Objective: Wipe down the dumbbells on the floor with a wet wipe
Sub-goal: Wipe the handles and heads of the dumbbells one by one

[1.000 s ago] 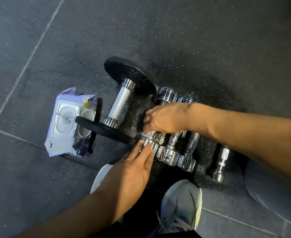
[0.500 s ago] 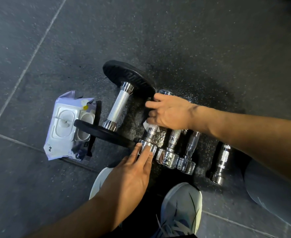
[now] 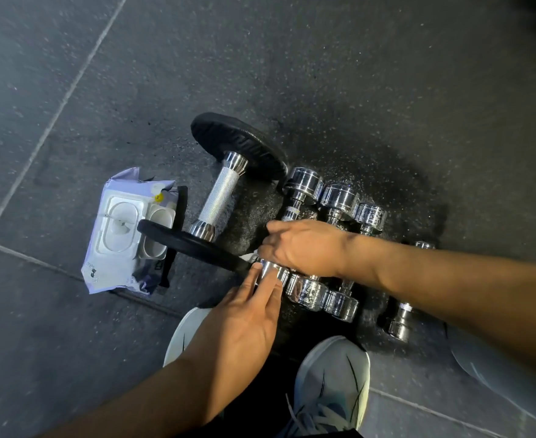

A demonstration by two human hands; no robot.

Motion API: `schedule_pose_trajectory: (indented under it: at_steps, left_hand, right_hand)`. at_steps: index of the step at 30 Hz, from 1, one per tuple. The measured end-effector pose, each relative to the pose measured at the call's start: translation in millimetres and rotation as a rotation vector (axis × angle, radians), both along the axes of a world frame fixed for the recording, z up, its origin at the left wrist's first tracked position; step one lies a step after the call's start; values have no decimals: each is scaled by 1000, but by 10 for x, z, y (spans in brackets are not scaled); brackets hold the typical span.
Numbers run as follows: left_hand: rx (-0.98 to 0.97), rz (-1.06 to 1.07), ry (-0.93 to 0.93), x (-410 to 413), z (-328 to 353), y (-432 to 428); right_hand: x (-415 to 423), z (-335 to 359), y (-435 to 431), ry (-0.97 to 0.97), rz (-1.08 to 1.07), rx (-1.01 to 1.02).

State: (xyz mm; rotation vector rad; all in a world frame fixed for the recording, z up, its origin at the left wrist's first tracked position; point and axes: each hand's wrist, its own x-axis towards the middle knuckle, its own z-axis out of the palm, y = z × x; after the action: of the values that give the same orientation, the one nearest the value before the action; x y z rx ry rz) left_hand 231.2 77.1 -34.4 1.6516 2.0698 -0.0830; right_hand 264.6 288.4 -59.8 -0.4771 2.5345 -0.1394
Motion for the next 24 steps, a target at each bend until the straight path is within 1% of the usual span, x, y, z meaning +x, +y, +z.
schedule_pose_trajectory:
  at_steps: [2,5,6,8,11,14,17,19,20,21,23,24]
  left_hand:
    - [4,-4,-18,0,10,-14]
    - [10,-25,-32,-13,-14,-64]
    - [43,-3,-27,-17,-16,-67]
    - [88,25,-8,-3,-17,-58]
    - [115,-5,33,8,-45,-57]
    - [73,-7,13,12,-50,-44]
    - [26,-13,9,38,-66,-34]
    - [42,-16,11,34,-65,-34]
    - [49,-12,11,28,-60,-33]
    - [54,-11,9,24,-63,-32]
    - [70,-2,7,27,-69,-29]
    - [77,0,12,34,-68,-32]
  right_hand:
    - [-13,42,86,73,5,54]
    - [-60,123,206,172,37,195]
    - [-80,159,241,182,21,238]
    - [-109,248,294,167,-87,276]
    - [-99,344,160,24,-302,247]
    - [-15,368,-96,-89,-485,170]
    - [146,325,-154,-48,-538,10]
    - [221,347,-202,-99,-496,-129]
    - [248,377,-211,-105,-470,-159]
    - [252,397,-195,-90,-458,-142]
    - [223,389,-90,-1,-452,-9]
    - [204,416,-38,35,-497,58]
